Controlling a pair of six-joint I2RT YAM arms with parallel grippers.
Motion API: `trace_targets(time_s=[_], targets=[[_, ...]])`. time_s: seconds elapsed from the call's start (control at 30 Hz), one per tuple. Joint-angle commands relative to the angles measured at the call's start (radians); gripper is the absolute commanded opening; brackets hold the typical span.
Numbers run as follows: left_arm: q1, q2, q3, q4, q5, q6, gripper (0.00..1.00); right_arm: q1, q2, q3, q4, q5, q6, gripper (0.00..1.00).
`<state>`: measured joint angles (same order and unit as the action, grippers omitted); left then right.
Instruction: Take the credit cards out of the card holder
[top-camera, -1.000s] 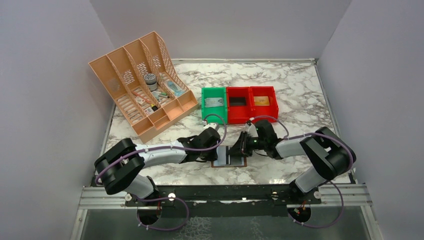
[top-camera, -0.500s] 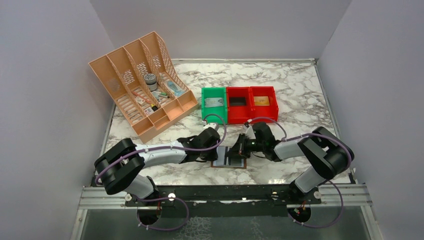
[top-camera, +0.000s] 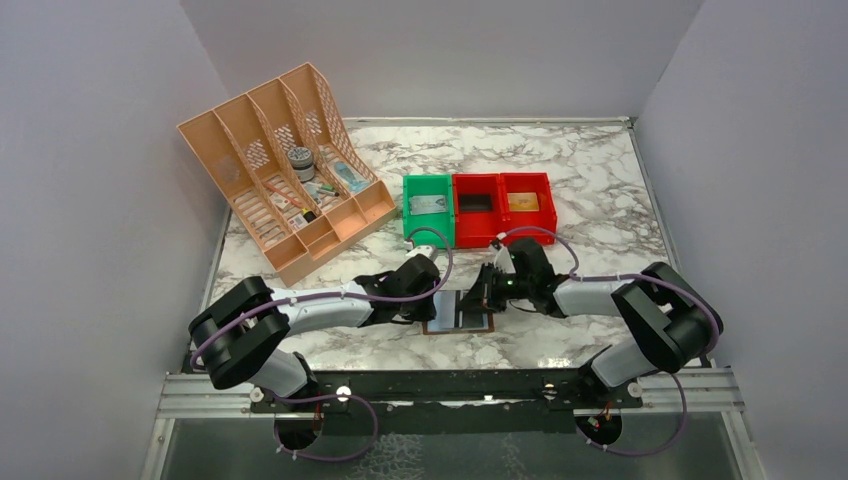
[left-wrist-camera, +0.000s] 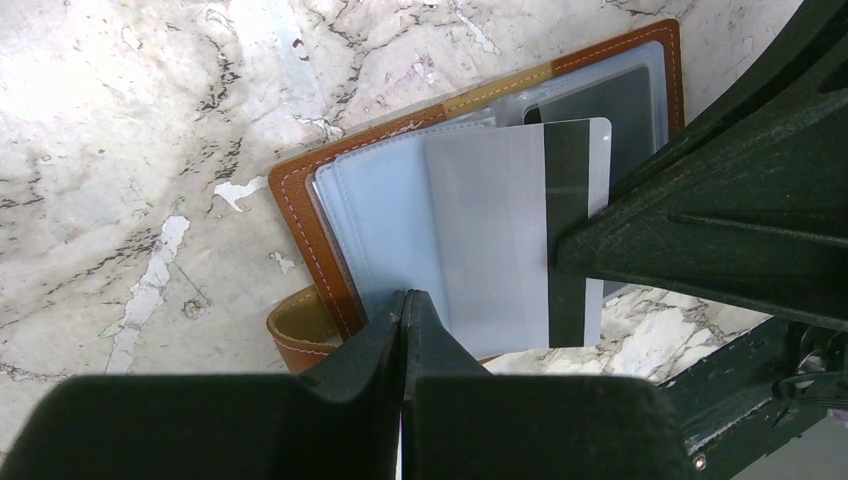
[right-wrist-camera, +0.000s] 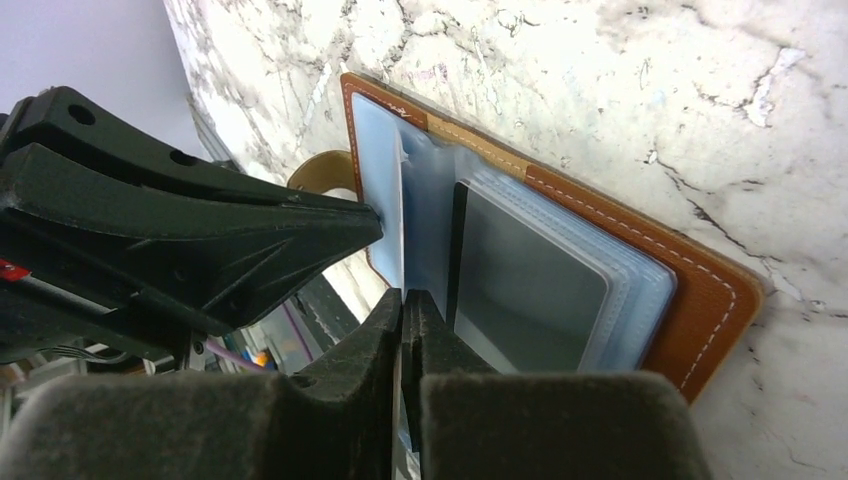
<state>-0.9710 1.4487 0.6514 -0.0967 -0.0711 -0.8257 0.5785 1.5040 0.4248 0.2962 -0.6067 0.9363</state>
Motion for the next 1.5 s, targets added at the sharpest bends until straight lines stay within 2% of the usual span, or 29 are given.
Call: trace_targets(time_s=[0.0,0.1,0.23,0.67,0.8,0.9,1.23,1.37,1.47], targets=[[-0.006,0.01,-0.011,-0.035,0.016,0.034,0.0,-0.006,-0.001,0.009,0.061,-0.022,0.039,0.09],[-0.008,0.014,-0.009,-0.034,0.015,0.029,0.0,-0.006,0.021,-0.03,0.156,-0.001,0.121,0.14],[-0.009,0.023,-0.01,-0.031,0.018,0.022,0.0,0.001,0.039,-0.088,0.287,0.027,0.2,0.15],[-0.017,0.032,-0.009,-0.019,0.02,0.008,0.0,0.03,0.054,-0.08,0.277,0.034,0.168,0.15],[-0.017,0.026,-0.013,-0.022,0.015,0.008,0.0,0.03,0.015,-0.089,0.234,0.091,0.161,0.07],[-0.017,0.022,-0.016,-0.03,0.009,0.006,0.0,0.03,-0.067,-0.082,0.115,0.165,0.124,0.02],[-0.017,0.006,-0.006,-0.041,-0.015,0.013,0.0,0.026,-0.285,0.0,-0.202,0.26,-0.016,0.01],[-0.018,-0.021,-0.002,-0.044,-0.018,0.016,0.02,0.026,-0.351,0.03,-0.27,0.291,-0.049,0.01],[-0.017,-0.048,0.002,-0.051,-0.026,0.019,0.05,0.026,-0.342,0.04,-0.249,0.251,-0.076,0.01]])
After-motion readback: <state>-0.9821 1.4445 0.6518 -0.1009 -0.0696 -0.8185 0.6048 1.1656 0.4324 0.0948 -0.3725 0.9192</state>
